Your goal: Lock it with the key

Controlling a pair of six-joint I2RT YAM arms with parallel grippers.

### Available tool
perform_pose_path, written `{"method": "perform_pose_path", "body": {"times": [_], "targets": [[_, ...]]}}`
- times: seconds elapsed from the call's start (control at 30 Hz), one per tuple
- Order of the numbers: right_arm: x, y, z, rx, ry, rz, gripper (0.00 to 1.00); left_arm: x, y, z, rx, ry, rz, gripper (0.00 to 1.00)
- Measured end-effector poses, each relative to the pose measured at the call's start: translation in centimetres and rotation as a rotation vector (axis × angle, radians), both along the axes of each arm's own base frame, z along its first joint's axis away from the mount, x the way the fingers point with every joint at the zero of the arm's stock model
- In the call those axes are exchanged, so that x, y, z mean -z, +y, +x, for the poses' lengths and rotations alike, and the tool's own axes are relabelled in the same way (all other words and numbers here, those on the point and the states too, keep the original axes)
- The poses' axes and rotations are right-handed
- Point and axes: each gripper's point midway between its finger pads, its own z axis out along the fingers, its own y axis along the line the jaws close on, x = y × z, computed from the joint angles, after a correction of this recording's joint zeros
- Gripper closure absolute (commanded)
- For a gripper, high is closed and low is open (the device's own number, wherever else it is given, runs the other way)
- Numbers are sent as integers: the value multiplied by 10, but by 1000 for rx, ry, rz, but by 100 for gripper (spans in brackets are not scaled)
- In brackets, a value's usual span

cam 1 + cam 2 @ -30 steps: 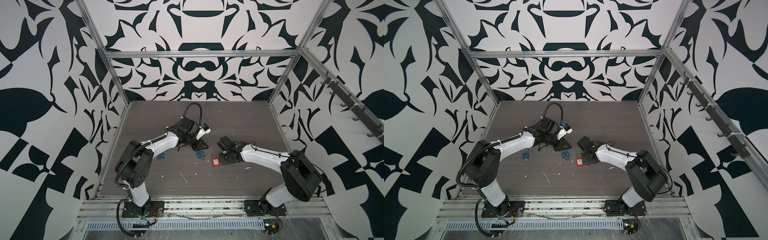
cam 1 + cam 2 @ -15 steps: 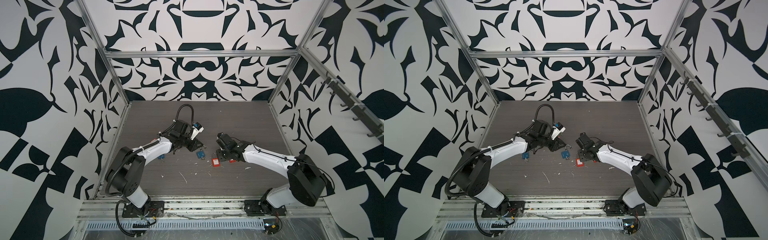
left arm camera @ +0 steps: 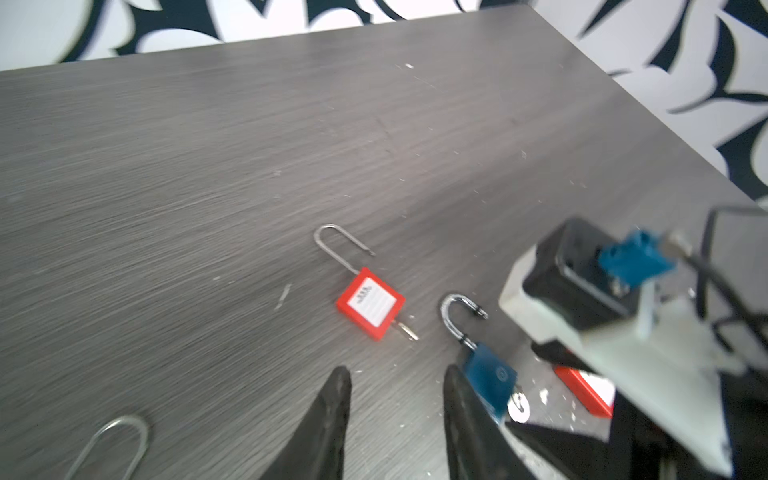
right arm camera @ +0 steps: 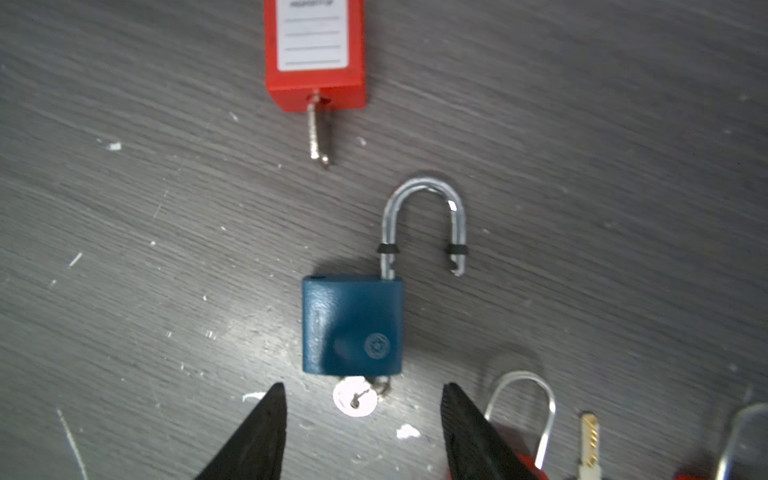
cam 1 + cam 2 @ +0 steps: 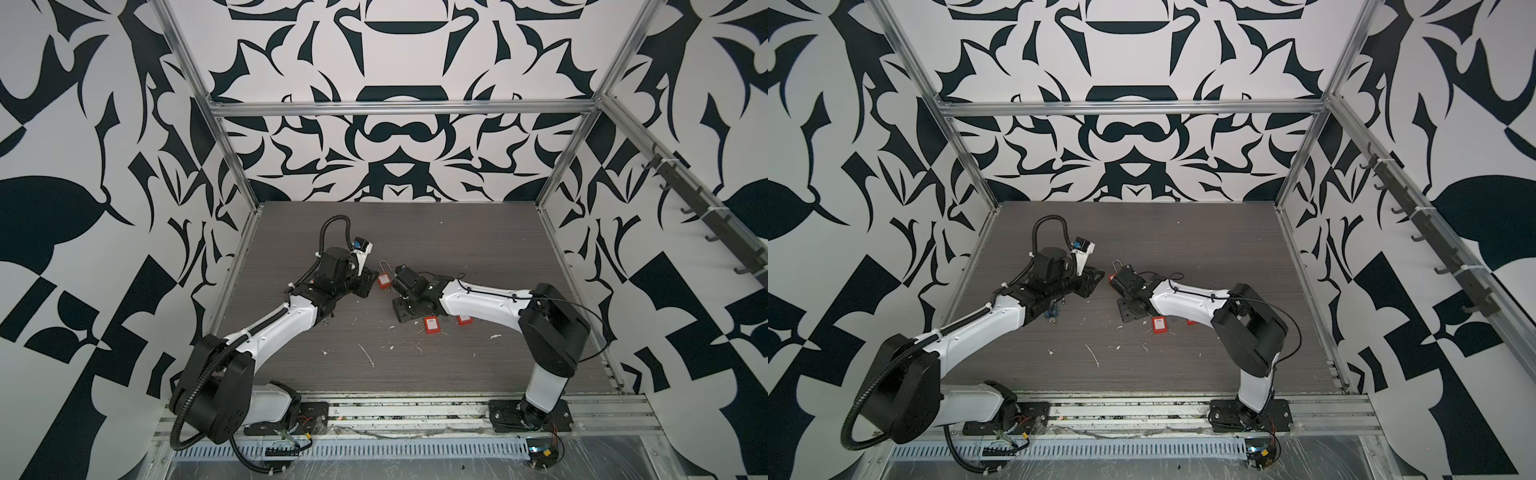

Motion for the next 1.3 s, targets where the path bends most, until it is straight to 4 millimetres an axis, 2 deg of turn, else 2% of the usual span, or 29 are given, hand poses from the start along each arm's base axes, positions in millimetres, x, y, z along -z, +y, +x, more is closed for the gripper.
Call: {"method": "perform_pose_path", "body": {"times": [0.17,0.43,0.73,1.03,1.23,1.3], "targets": [[10,8,7,31,16,-11,35,-13,14,0,-65,-49,1,57],[28,9,8,55,15,-61,36,-22,32,-4,-146,-93,3,48],[28,16,16,72,-6,-64,49,-21,34,-6,-149,-95,14,47],[28,17,16,58,-13,-74,66,-4,29,-9,-108,-36,49,44],[23,14,14,-45,-28,-120,73,-8,10,-19,28,-46,22,44],[10,12,12,-118,-60,-126,75,-14,2,-24,94,-73,13,42]]}}
